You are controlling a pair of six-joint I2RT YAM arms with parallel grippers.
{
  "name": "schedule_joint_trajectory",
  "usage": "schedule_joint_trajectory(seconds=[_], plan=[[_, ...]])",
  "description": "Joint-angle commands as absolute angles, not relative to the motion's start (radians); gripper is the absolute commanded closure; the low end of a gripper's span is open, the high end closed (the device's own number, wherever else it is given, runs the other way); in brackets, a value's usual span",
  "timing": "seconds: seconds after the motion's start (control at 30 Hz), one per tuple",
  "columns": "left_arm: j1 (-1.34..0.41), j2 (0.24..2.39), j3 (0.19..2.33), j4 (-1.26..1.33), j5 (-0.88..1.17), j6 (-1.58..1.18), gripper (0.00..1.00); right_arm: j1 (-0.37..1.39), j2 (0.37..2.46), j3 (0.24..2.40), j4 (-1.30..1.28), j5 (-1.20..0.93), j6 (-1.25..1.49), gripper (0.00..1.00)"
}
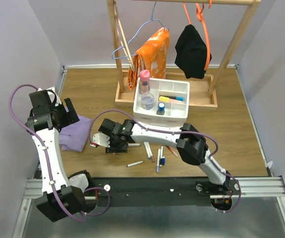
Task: Sort the stationery into containers
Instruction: Pick up the pen from the center of the board, then place the pen in the storage box.
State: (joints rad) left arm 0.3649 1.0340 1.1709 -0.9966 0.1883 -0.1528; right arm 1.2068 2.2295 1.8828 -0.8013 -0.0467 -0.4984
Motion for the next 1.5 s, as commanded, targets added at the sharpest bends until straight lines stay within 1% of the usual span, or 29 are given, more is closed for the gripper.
schedule_joint_trajectory(seconds=[0.0, 0.3, 0.53, 0.63, 0.67, 0.73, 0.77, 0.8, 0.93, 1.03, 1.1, 1.2, 1.23, 1.3, 1.33, 1.4, 1.47], plan=[[0.359, 1.026, 1.209, -1.022, 0.199, -0.140, 0.12, 1.167, 2.278, 1.928, -0.793, -0.069, -0.508, 0.50], [0.361, 1.037, 1.189, -1.009, 0.206, -0.143, 0.11, 1.135, 2.313, 1.908, -0.831, -0.156, -0.561, 0.54], [0.374, 1.037, 1.164, -0.994, 0.210, -0.144, 0.11, 1.149, 2.336, 1.905, -0.833, -0.150, -0.580, 0.56], [0.387, 1.034, 1.152, -0.991, 0.218, -0.147, 0.12, 1.158, 2.361, 1.925, -0.836, -0.150, -0.580, 0.65], [0.388, 1.034, 1.149, -0.989, 0.221, -0.147, 0.12, 1.161, 2.371, 1.945, -0.842, -0.155, -0.580, 0.74], [0.390, 1.031, 1.149, -0.989, 0.222, -0.143, 0.11, 1.161, 2.382, 1.957, -0.860, -0.176, -0.577, 0.81], [0.390, 1.031, 1.147, -0.988, 0.222, -0.143, 0.11, 1.163, 2.379, 1.959, -0.864, -0.184, -0.577, 0.87], [0.390, 1.032, 1.147, -0.991, 0.222, -0.140, 0.12, 1.163, 2.372, 1.959, -0.868, -0.196, -0.578, 0.90], [0.390, 1.038, 1.150, -0.985, 0.227, -0.121, 0.11, 1.163, 2.246, 1.983, -0.928, -0.235, -0.572, 0.97], [0.390, 1.046, 1.149, -0.970, 0.242, -0.107, 0.11, 1.161, 2.163, 2.035, -1.020, -0.284, -0.560, 0.99], [0.390, 1.049, 1.146, -0.957, 0.255, -0.092, 0.12, 1.160, 2.065, 2.043, -1.042, -0.293, -0.549, 0.99], [0.390, 1.052, 1.138, -0.947, 0.264, -0.062, 0.12, 1.120, 1.901, 2.011, -0.990, -0.345, -0.528, 0.99], [0.390, 1.051, 1.137, -0.943, 0.268, -0.054, 0.11, 1.097, 1.867, 2.008, -0.948, -0.438, -0.517, 0.99], [0.390, 1.051, 1.134, -0.942, 0.270, -0.043, 0.11, 1.031, 1.763, 1.984, -0.884, -0.515, -0.436, 0.99], [0.390, 1.054, 1.134, -0.943, 0.275, -0.031, 0.11, 1.011, 1.734, 1.968, -0.797, -0.556, -0.396, 0.99], [0.390, 1.055, 1.135, -0.950, 0.282, -0.022, 0.11, 0.970, 1.669, 1.918, -0.700, -0.555, -0.272, 0.99], [0.391, 1.061, 1.138, -0.951, 0.285, -0.015, 0.11, 0.942, 1.592, 1.890, -0.588, -0.493, -0.204, 0.99]])
